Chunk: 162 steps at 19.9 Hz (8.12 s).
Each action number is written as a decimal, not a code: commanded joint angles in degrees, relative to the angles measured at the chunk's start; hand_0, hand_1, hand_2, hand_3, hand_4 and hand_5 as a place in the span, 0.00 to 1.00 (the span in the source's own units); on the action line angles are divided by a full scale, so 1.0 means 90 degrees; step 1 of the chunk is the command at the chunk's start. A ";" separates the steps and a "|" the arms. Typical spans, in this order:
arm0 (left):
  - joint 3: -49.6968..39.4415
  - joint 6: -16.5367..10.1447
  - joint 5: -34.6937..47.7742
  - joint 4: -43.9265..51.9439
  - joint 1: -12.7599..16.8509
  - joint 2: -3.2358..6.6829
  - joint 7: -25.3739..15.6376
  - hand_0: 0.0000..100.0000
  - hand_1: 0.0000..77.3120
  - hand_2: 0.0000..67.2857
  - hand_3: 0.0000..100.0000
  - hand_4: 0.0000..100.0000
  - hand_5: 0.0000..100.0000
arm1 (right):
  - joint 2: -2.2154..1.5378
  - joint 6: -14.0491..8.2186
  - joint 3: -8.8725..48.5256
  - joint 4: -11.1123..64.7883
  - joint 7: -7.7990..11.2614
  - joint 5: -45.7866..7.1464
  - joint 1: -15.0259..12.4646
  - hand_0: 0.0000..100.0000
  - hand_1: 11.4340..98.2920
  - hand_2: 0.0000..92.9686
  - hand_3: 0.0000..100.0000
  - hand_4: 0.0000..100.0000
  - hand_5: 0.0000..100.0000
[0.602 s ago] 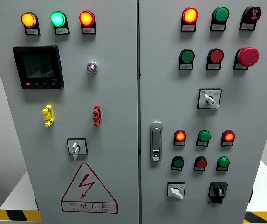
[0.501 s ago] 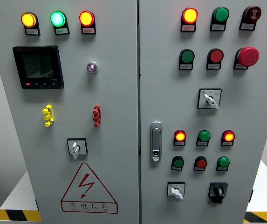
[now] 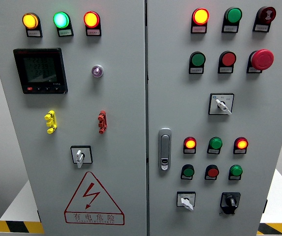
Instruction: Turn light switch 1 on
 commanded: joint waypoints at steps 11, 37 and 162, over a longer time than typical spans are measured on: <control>-0.6679 -0.0102 0.6251 0.0047 0.0049 0.0010 0.0068 0.00 0.11 0.02 0.00 0.00 0.00 | 0.0000 0.0000 -0.0008 0.0000 0.0000 -0.0001 0.0000 0.00 0.12 0.00 0.11 0.23 0.15; -0.9893 -0.0238 0.8574 -0.1708 -0.0313 0.0186 -0.1846 0.00 0.28 0.14 0.06 0.26 0.15 | 0.0000 0.0000 0.0002 0.0000 0.0000 -0.0001 0.0000 0.00 0.13 0.00 0.11 0.23 0.15; -0.8870 0.3551 0.9027 -0.9376 -0.3174 -0.0264 0.3505 0.00 0.73 0.78 0.78 0.92 0.56 | 0.0000 0.0000 0.0002 0.0000 0.0000 0.0009 0.0000 0.00 0.12 0.00 0.11 0.23 0.15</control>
